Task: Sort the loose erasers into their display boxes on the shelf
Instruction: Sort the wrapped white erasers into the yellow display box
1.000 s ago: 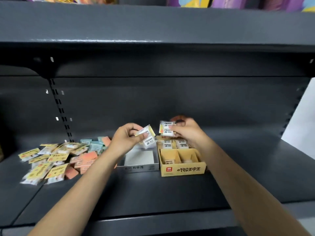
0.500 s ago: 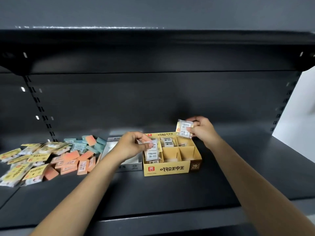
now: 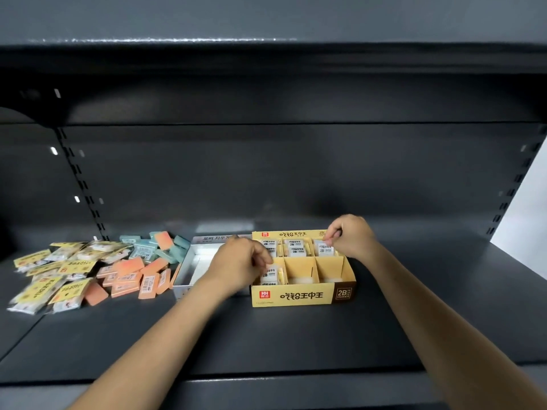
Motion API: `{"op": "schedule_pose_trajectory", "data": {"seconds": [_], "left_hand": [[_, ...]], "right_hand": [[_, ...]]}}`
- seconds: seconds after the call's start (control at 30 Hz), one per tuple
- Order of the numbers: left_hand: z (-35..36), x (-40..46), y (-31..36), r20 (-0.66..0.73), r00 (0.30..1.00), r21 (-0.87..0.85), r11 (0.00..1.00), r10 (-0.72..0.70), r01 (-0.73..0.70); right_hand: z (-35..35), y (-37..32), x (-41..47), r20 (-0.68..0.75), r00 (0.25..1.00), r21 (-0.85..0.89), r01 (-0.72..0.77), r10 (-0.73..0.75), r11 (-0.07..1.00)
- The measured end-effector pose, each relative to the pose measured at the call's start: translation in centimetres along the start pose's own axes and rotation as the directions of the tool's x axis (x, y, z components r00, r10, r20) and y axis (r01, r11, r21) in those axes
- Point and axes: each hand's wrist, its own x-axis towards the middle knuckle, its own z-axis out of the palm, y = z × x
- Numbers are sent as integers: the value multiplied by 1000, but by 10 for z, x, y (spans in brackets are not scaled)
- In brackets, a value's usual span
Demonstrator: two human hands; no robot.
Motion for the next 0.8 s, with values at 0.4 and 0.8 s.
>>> {"op": "schedule_pose_trajectory", "data": {"seconds": [0.4,0.8], "left_hand": [[-13,-7,-20,35,985,-142,976,169,-163],[-107,-47,-118,-228,974,-154,988,-12,-23]], "right_hand": [[6,-13,0,10,1000,-131,1,1,991],[46,-110,11,-33,989,70,143,-141,987]]}}
